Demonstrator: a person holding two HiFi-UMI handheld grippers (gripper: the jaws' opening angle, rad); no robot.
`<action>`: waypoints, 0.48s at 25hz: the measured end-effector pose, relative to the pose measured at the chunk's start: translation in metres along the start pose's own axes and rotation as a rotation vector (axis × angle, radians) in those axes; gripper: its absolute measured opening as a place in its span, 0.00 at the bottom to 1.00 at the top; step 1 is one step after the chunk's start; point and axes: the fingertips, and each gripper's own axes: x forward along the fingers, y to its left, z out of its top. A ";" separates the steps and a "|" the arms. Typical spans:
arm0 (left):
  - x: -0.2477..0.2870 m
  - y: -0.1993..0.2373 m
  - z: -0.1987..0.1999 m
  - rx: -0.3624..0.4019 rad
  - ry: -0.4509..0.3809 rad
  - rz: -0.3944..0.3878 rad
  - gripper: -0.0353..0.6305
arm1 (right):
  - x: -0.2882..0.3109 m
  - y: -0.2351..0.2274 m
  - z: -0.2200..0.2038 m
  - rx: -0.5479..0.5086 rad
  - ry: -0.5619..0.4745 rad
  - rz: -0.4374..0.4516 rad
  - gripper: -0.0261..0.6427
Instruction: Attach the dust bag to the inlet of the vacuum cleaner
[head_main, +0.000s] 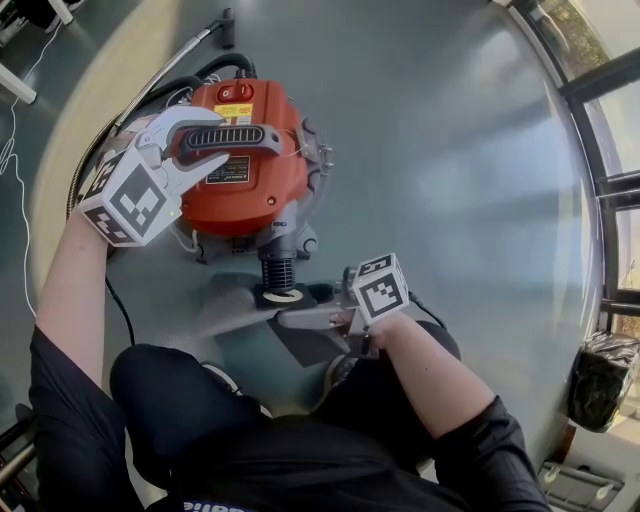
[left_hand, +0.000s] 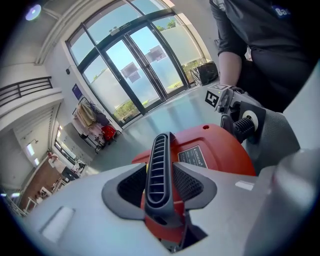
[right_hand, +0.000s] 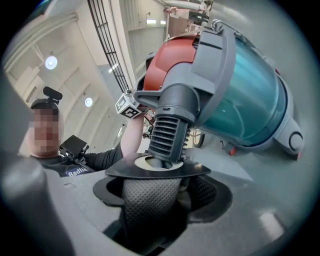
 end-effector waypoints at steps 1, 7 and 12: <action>0.000 0.000 0.000 0.007 0.006 -0.005 0.31 | 0.001 0.000 0.000 0.002 0.001 0.000 0.50; 0.006 0.000 -0.001 0.035 0.032 -0.028 0.25 | 0.003 0.001 0.003 0.061 0.001 0.021 0.50; 0.007 0.001 -0.001 -0.012 0.027 -0.032 0.26 | 0.007 0.005 0.009 0.232 -0.026 0.109 0.50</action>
